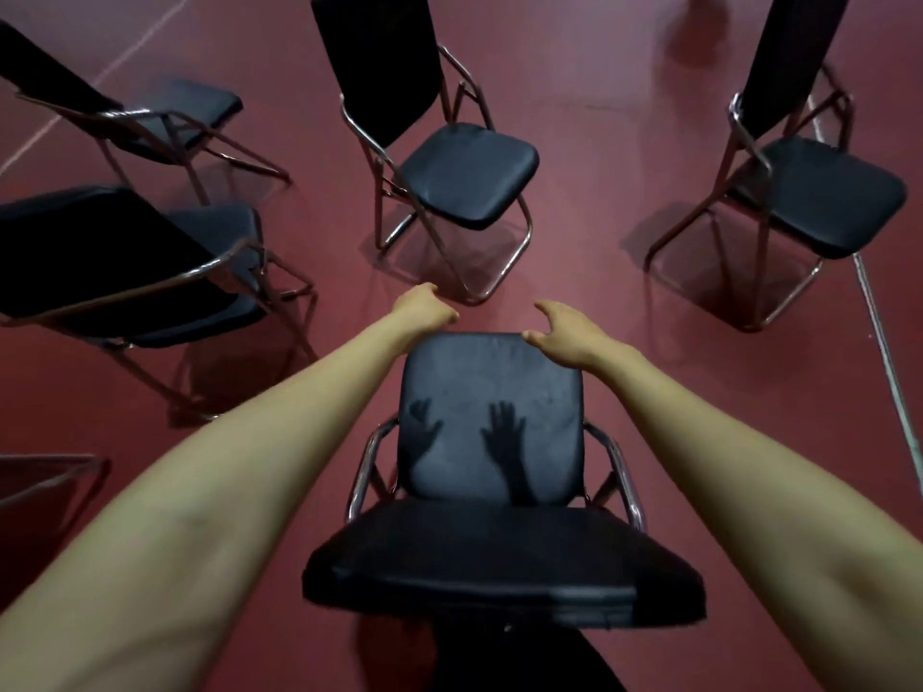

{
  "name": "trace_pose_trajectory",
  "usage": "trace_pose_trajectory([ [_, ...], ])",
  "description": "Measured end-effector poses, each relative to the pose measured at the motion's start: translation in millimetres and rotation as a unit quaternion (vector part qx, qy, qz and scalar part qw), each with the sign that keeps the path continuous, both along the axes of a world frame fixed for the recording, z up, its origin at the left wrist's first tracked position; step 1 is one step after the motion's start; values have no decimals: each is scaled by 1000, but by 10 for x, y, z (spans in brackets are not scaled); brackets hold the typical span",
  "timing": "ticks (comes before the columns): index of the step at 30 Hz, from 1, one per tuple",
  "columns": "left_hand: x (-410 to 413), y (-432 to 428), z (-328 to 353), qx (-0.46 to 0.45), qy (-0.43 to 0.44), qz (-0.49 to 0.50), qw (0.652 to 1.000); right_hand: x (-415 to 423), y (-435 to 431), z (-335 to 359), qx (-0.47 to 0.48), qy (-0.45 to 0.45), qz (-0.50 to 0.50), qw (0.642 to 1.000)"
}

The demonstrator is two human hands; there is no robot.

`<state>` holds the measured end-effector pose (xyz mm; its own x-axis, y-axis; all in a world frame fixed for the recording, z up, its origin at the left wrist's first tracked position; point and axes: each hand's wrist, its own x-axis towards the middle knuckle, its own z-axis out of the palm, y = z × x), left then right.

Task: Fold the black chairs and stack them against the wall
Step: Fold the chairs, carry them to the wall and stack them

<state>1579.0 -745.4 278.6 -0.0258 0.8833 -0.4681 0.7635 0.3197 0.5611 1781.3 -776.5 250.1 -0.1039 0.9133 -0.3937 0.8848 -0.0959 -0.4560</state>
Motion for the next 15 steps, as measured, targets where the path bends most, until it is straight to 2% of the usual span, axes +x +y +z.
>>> trace_pose_trajectory([
  [8, 80, 942, -1220, -81, 107, -72, 988, 237, 891, -1297, -100, -68, 5, 993],
  [15, 223, 1883, -2461, -97, 177, -146, 968, 439, 1682, -2496, -169, -123, 45, 977],
])
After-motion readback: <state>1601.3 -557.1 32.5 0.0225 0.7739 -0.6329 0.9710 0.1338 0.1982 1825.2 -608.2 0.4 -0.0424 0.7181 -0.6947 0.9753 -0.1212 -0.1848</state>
